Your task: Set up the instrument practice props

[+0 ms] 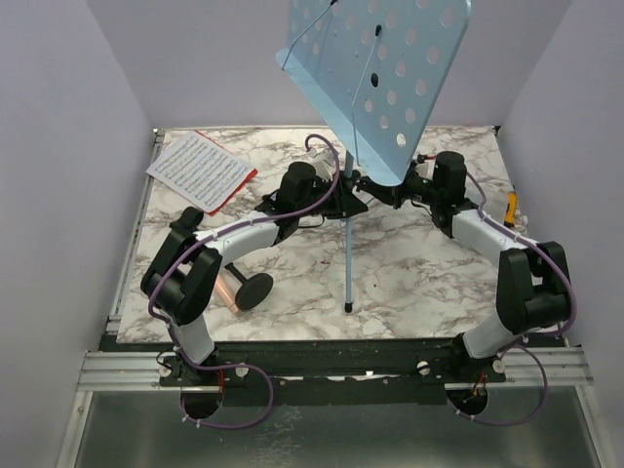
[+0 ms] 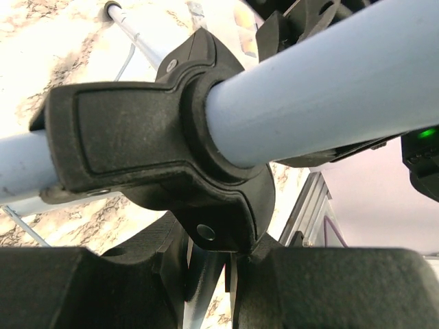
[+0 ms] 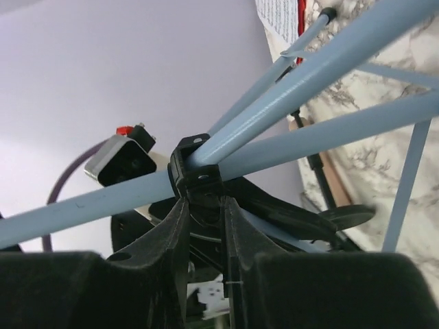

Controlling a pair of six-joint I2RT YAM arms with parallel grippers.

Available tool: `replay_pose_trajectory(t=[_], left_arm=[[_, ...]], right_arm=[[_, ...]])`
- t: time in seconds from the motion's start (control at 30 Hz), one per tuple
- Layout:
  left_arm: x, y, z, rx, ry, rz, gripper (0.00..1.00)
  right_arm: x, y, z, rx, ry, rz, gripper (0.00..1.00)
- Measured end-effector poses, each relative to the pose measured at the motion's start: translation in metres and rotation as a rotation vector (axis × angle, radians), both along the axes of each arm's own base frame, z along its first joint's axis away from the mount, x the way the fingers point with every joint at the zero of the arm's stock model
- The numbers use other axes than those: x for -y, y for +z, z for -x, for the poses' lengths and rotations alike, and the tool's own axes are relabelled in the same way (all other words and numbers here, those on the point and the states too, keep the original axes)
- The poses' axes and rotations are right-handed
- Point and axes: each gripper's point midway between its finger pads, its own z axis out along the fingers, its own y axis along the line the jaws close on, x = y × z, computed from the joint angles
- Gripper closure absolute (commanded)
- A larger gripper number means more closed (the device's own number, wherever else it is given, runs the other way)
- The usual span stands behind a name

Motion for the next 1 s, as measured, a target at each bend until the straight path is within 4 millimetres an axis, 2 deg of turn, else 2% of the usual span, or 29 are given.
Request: replay_pose_trajectory(t=[0.13, 0.17, 0.27, 0.33, 0.37, 0.47, 0.5, 0.6, 0.67, 0.77, 0.83, 1.0], left_arm=[[0.0, 0.0, 0.0, 0.002, 0.001, 0.0, 1.0], [0.0, 0.001, 0.0, 0.002, 0.002, 0.001, 1.0], [-0.001, 0.002, 0.0, -0.001, 0.004, 0.004, 1.0], [-0.001, 0.002, 0.0, -0.002, 0.004, 0.003, 1.0], [-0.002, 0.002, 0.001, -0.003, 0.003, 0.001, 1.0], [-0.003, 0.002, 0.002, -0.004, 0.003, -0.001, 1.0], [-0.003, 0.002, 0.002, -0.006, 0.003, -0.001, 0.99], [-0.004, 0.003, 0.003, -0.01, 0.004, -0.002, 0.87], [-0.005, 0.004, 0.004, -0.012, 0.004, -0.003, 0.78], [-0.005, 0.005, 0.005, -0.019, 0.005, -0.001, 0.59], [-0.006, 0.004, 0.007, -0.05, 0.011, 0.003, 0.49], [-0.009, 0.006, 0.014, -0.121, 0.022, 0.023, 0.33]], right_arm=[[0.001, 0.002, -0.001, -0.178, -0.045, -0.074, 1.0], [0.002, 0.002, -0.002, -0.2, -0.063, -0.07, 0.95], [0.005, 0.003, -0.003, -0.235, -0.111, -0.055, 0.62], [0.008, 0.003, -0.003, -0.242, -0.139, -0.043, 0.29], [0.013, 0.004, -0.003, -0.234, -0.16, -0.04, 0.18], [0.036, 0.008, -0.001, -0.117, -0.205, -0.002, 0.06], [0.042, 0.009, 0.003, -0.055, -0.206, 0.023, 0.05], [0.059, 0.01, 0.013, 0.134, -0.186, 0.153, 0.04], [0.064, 0.013, 0.022, 0.258, -0.157, 0.265, 0.05], [0.073, 0.013, 0.037, 0.388, -0.122, 0.429, 0.05], [0.079, 0.008, 0.045, 0.43, -0.1, 0.512, 0.04], [0.083, -0.015, 0.068, 0.428, -0.046, 0.637, 0.0]])
